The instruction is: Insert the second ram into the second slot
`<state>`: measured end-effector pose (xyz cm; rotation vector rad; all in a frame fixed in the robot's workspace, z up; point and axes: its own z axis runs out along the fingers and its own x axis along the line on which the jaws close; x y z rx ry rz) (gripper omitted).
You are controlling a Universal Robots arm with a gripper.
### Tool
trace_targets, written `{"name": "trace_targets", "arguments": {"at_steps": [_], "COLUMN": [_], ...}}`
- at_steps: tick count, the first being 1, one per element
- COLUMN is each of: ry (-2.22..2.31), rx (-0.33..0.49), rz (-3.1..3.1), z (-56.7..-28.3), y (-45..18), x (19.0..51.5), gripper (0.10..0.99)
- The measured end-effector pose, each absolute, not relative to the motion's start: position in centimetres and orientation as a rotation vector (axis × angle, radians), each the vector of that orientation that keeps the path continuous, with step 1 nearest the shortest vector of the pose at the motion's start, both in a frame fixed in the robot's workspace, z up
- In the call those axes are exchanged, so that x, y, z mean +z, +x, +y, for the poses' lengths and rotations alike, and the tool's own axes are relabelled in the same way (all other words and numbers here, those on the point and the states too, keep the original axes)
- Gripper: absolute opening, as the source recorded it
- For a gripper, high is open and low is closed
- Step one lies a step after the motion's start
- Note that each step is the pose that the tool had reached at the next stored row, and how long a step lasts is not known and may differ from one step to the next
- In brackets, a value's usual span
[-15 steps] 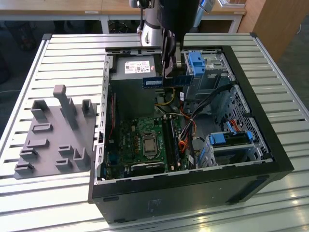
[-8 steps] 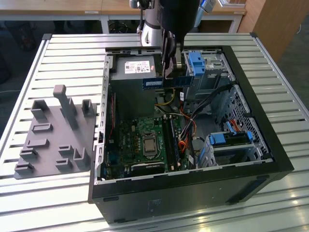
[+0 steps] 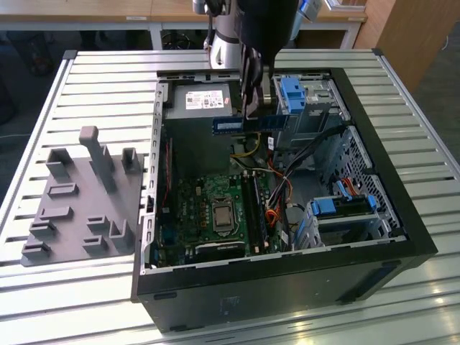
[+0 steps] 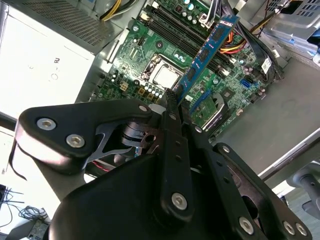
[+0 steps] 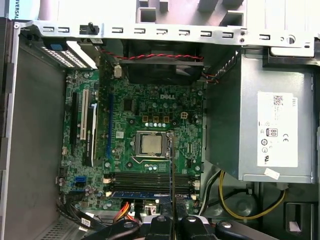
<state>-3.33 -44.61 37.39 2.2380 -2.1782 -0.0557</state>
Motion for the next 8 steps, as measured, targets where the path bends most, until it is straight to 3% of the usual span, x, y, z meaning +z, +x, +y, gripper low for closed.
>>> {"name": "trace_targets", "arguments": {"at_steps": [8], "ry": [2.238], "rx": [-0.056], "rz": [-2.178], "z": [-45.21], "y": [-3.33], "x": [37.38], "gripper": [0.137]}}
